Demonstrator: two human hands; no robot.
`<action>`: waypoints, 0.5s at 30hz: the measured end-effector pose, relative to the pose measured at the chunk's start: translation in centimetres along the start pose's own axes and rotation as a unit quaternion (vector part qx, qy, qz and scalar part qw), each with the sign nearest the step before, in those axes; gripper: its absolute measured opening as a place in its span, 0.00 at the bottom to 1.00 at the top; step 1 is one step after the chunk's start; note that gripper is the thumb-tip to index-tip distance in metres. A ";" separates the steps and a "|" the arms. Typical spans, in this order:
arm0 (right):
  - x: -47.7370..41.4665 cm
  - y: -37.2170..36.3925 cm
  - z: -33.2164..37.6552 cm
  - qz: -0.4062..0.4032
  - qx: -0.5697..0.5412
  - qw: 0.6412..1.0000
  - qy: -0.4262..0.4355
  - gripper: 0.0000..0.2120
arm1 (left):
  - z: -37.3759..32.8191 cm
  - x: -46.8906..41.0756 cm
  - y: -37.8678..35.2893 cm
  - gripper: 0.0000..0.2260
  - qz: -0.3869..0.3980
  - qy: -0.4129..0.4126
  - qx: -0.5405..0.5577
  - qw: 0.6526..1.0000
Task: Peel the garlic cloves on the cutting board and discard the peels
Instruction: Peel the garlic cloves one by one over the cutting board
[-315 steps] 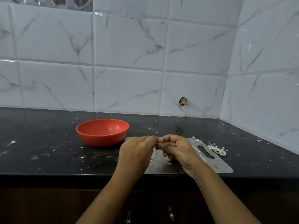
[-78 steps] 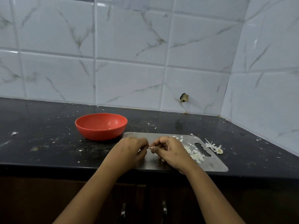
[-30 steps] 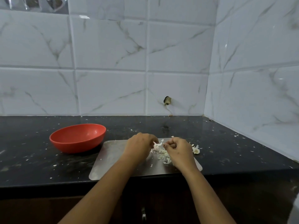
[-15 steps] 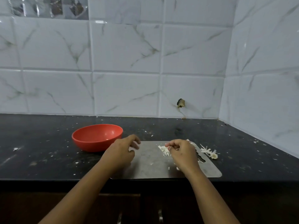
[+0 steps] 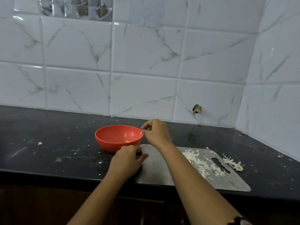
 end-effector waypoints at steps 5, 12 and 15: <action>-1.1 -3.3 1.0 0.039 0.079 0.996 0.004 0.08 | 0.1 0.3 1.1 0.09 -0.049 0.000 0.015 0.999; -0.5 -2.5 -0.1 0.025 0.031 0.999 -0.004 0.12 | -0.7 0.6 1.2 0.08 -0.064 -0.018 0.015 0.998; 0.5 -0.4 -2.1 0.006 -0.024 0.999 -0.029 0.12 | -1.5 0.7 0.3 0.05 -0.035 -0.015 0.020 0.999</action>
Point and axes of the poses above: each hand's wrist, its own x-axis away from the middle knuckle, its own y-axis out of the back of the hand, z = x × y, the point moved 8 cm from there along -x, towards the middle knuckle, and after that the axes turned 10 degrees about x, right-handed, at the moved point
